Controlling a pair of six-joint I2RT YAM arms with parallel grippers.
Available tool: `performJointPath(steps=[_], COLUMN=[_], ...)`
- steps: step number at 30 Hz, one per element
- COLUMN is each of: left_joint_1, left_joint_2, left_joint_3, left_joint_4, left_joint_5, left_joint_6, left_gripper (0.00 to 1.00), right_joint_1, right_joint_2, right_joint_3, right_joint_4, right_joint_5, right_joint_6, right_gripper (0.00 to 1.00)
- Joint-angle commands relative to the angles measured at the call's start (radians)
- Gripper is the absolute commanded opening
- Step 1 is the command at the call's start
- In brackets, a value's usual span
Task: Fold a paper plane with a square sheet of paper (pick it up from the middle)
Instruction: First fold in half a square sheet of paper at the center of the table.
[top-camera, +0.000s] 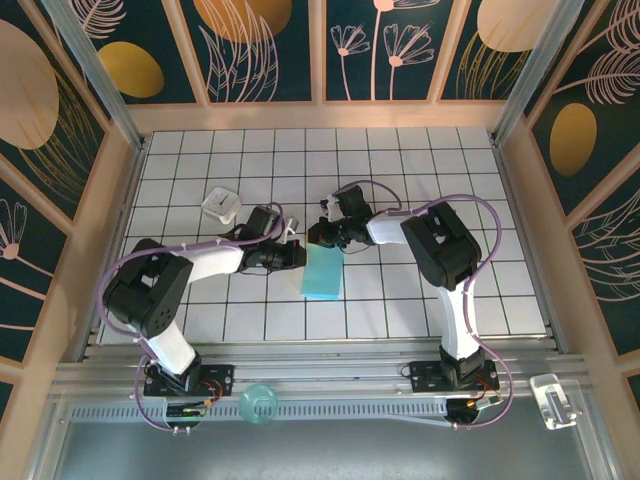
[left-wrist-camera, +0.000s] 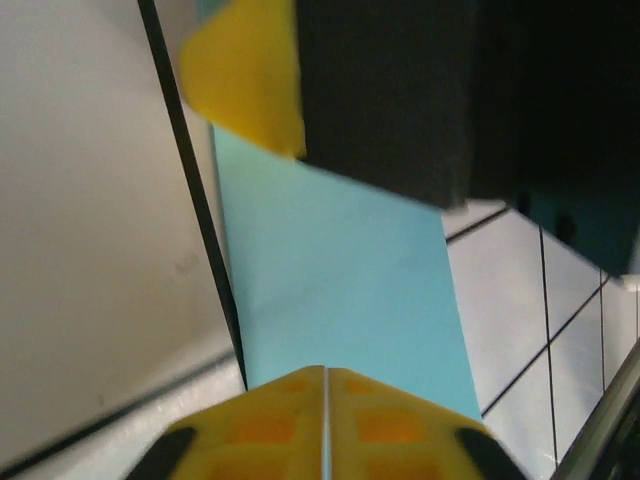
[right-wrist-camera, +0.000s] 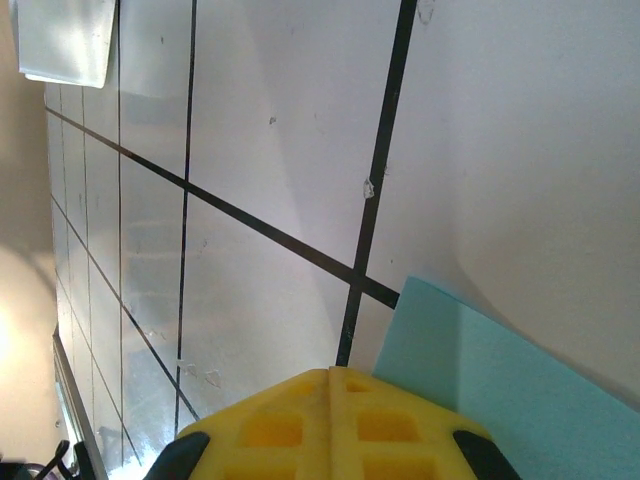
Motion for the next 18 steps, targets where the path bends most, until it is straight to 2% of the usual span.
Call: performJointPath(steps=[1,18], left_joint_1=[0.004,0.031], left_joint_2=[0.073,0.209], left_joint_3=[0.036,0.105], left_joint_4=[0.090,0.111], left_joint_5=[0.084,0.096], left_joint_6=[-0.053,-0.056], left_gripper=[0.01,0.00], right_joint_1=[-0.010,-0.010], right_joint_2=[0.036,0.031], right_joint_3=[-0.044,-0.066], right_joint_4=[-0.096,-0.091], right_joint_5=[0.090,0.100], right_joint_6=[-0.037,-0.039], right_gripper=[0.00,0.00])
